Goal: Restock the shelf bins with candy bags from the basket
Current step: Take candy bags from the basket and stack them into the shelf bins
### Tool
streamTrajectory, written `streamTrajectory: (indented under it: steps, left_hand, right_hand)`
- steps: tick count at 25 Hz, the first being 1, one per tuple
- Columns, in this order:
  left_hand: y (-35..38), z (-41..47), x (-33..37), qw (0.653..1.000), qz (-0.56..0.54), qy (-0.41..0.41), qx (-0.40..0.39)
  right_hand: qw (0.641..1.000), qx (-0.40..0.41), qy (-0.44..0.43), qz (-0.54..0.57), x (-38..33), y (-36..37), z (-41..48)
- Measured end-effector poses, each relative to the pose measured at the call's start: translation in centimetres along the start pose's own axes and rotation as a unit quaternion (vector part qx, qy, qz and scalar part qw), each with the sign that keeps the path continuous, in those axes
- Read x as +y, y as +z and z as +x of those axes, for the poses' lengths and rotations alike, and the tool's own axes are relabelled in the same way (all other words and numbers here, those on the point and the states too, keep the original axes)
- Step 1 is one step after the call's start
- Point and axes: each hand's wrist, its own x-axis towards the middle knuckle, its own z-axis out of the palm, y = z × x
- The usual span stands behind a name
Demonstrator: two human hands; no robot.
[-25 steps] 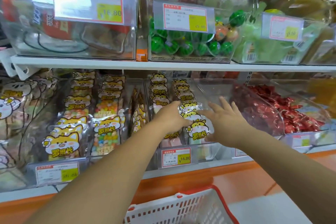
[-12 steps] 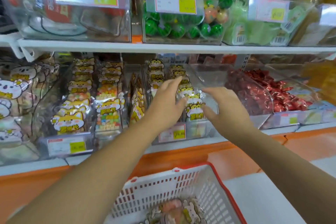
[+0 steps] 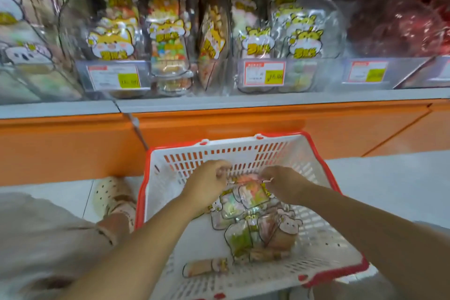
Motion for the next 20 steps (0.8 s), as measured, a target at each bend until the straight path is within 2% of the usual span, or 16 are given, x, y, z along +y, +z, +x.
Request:
streamTrajectory:
  steps: [2, 5, 8, 10, 14, 16, 18, 20]
  left_hand:
    - [2.2, 0.5, -3.1, 0.996, -0.015, -0.083, -0.043]
    - [5.1, 1.3, -6.9, 0.982, -0.029, -0.165, -0.089]
    - [7.3, 1.7, -9.4, 0.964, -0.087, -0.228, -0.102]
    - [7.7, 1.4, -10.6, 0.953, -0.118, -0.262, -0.096]
    - [6.0, 0.7, -9.9, 0.945, -0.166, -0.28, -0.044]
    - [5.5, 0.6, -9.0, 0.946, -0.191, -0.259, -0.034]
    - [5.5, 0.7, -8.8, 0.937, -0.214, -0.274, -0.023]
    - [5.6, 0.6, -8.6, 0.896, -0.283, -0.343, -0.011]
  right_hand:
    - [0.999, -0.036, 0.013, 0.0, 0.7, 3.2, 2.0]
    - [0.998, -0.061, 0.028, 0.012, 0.9, 8.0, 4.9]
    - [0.997, -0.067, -0.022, -0.039, -0.6, 12.4, 6.7]
    - [0.989, -0.071, -0.048, -0.124, -1.5, 14.7, 7.8]
    - [0.972, -0.036, -0.007, -0.231, -2.2, 15.9, 9.6]
    - [0.98, -0.022, -0.006, -0.199, -2.2, 14.9, 9.6]
    - [0.997, -0.019, -0.009, -0.076, -1.3, 13.3, 8.9]
    - [0.999, 0.031, -0.015, 0.037, 0.4, 12.2, 7.6]
